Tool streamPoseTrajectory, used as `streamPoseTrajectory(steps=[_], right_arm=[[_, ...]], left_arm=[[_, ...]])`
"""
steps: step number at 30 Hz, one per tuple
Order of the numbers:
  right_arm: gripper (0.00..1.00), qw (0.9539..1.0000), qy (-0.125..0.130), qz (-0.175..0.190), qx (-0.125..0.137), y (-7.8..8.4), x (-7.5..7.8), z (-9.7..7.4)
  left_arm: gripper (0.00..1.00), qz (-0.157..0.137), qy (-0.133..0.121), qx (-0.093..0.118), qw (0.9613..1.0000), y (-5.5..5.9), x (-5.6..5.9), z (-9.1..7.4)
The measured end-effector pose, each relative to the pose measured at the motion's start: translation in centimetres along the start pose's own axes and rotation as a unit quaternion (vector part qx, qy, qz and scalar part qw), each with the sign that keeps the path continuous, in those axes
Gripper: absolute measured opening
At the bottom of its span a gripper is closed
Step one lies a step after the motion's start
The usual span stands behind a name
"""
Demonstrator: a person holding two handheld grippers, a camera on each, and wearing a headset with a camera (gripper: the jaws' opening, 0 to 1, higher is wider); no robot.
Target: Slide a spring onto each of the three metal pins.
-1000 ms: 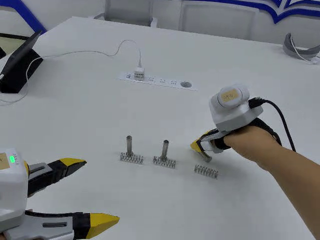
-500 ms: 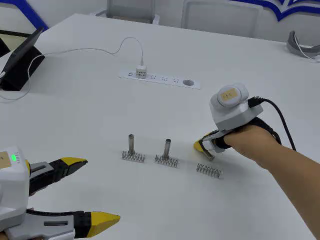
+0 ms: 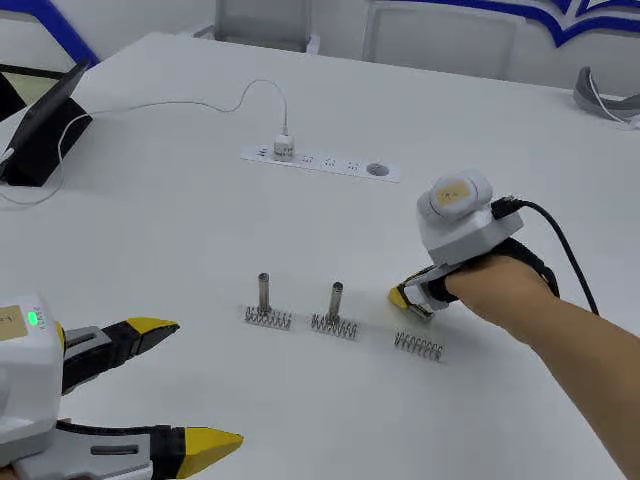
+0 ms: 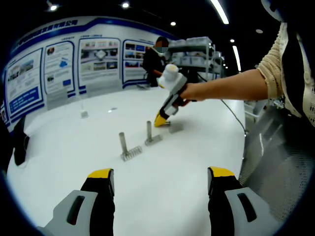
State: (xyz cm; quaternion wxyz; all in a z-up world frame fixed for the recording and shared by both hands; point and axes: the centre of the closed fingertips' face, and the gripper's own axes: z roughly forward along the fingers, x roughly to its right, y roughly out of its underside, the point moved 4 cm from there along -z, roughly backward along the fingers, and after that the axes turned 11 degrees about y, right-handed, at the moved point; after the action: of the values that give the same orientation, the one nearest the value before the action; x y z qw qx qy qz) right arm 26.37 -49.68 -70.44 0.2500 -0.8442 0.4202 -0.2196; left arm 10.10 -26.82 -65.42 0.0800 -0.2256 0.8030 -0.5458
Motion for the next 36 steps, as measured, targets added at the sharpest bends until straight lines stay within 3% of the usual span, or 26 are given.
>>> streamPoseTrajectory(steps=[10, 21, 36], right_arm=[[0.09, 0.9997, -0.003, 0.004, 0.025, -0.5, -0.3, -2.5], [0.09, 0.9983, 0.006, 0.017, 0.055, 0.1, -0.4, -4.9], [0.09, 0.997, 0.008, 0.036, 0.067, 1.4, -0.2, -6.1]], left_arm=[[0.79, 0.005, 0.002, 0.001, 1.0, -0.4, 0.2, 0.0], [0.79, 0.012, 0.005, 0.004, 0.9999, -0.8, 0.6, 0.1], [0.79, 0.015, 0.004, 0.005, 0.9999, -1.0, 0.7, 0.1]])
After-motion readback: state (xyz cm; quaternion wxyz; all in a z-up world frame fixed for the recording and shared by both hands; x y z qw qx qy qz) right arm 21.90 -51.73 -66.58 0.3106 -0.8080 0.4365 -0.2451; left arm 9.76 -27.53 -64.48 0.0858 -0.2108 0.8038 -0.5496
